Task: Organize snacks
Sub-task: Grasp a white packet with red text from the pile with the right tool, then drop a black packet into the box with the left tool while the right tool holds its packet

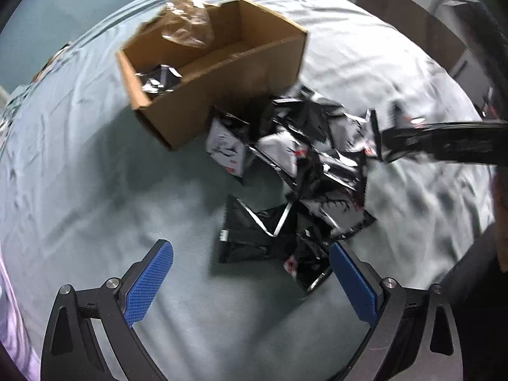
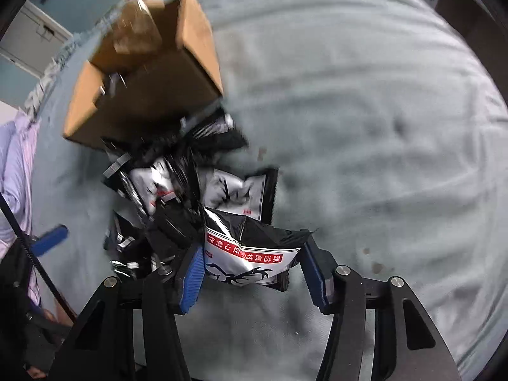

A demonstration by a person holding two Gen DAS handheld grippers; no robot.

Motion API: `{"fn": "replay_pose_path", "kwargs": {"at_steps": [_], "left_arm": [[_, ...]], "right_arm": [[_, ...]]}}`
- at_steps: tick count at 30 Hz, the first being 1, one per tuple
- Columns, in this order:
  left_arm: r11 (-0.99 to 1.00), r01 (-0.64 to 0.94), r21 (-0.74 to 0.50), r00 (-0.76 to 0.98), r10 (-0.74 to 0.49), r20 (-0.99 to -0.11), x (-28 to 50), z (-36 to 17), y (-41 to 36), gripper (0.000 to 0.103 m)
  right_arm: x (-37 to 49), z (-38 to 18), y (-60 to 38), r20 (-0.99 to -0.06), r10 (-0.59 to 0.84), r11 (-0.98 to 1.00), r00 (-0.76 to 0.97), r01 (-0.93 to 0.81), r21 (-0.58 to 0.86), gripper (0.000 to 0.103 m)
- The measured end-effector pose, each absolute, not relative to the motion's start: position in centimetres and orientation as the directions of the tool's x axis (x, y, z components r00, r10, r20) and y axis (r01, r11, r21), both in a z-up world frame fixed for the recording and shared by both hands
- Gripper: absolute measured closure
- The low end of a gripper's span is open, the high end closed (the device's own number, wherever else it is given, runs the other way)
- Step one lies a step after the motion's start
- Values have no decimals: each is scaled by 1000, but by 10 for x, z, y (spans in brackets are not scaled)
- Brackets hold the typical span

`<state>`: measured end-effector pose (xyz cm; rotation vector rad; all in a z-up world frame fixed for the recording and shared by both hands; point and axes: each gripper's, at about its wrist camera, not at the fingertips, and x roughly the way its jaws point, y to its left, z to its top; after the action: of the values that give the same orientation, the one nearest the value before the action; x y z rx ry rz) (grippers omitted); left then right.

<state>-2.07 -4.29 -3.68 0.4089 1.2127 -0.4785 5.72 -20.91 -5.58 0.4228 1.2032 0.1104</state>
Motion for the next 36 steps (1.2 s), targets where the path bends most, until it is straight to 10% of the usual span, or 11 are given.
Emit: {"fn": "replay_pose_path", "kwargs": {"at_steps": [17, 19, 22, 36], "left_arm": [[829, 558, -40, 178, -167, -970, -35, -63, -52, 5], [808, 589, -6, 162, -126, -979, -43, -76, -63, 15], [771, 636, 29, 119, -60, -991, -53, -97, -75, 74], [858, 505, -92, 233, -239, -943, -47, -30, -46, 92]], "right_arm": [[-52, -5, -298, -632, 380, 766, 676, 152, 624, 49], [-52, -11, -304, -625, 390, 746, 676, 165, 645, 49], [-48, -24, -305, -625, 399, 726, 671, 185, 662, 49], [-42, -26, -312, -585, 423, 663, 692, 204, 720, 49]]}}
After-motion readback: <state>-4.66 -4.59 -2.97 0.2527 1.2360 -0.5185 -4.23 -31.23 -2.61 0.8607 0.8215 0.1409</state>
